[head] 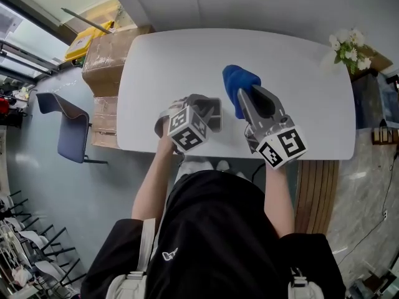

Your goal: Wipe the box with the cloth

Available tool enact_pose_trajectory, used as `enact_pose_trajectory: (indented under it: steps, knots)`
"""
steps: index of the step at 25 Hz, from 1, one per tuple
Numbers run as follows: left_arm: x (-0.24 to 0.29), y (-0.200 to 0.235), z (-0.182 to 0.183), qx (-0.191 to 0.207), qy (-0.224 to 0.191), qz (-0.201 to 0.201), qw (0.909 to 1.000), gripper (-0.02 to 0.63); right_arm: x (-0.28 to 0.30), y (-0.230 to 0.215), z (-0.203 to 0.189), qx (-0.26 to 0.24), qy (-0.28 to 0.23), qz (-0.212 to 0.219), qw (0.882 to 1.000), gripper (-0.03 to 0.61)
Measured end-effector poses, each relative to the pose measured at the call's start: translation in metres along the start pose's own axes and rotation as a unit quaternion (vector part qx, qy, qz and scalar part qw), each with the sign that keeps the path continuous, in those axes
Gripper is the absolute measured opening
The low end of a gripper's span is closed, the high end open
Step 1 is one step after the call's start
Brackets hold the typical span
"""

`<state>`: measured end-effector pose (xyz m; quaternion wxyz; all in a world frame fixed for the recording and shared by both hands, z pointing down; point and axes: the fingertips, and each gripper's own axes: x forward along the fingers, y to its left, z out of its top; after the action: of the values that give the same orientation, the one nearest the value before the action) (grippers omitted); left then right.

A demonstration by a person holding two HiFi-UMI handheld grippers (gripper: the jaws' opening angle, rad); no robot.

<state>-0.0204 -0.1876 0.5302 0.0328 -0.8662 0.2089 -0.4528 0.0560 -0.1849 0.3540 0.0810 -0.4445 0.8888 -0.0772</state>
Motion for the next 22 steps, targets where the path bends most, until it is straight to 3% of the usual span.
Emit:
enact_pose_trajectory:
  steps: [4, 8, 12, 18, 22]
  knots:
    - [-0.041, 0.031, 0.044, -0.070, -0.099, 0.067, 0.9903, 0.002, 0.017, 0.006, 0.015, -0.021, -0.011, 0.012, 1.000, 0.051]
    - [-0.082, 0.057, 0.077, -0.110, -0.170, 0.130, 0.9707, 0.002, 0.034, 0.011, 0.035, -0.040, -0.024, 0.016, 0.999, 0.051]
    - [-0.124, 0.090, 0.107, -0.160, -0.236, 0.205, 0.9364, 0.002, 0.055, 0.009, 0.061, -0.056, -0.039, 0.011, 0.998, 0.051]
    - [-0.162, 0.107, 0.119, -0.242, -0.305, 0.285, 0.8760, 0.002, 0.063, 0.007, 0.072, -0.079, -0.035, -0.021, 0.996, 0.051]
    - [-0.176, 0.107, 0.112, -0.262, -0.329, 0.318, 0.8496, 0.002, 0.057, 0.015, 0.062, -0.103, -0.018, -0.037, 0.994, 0.048]
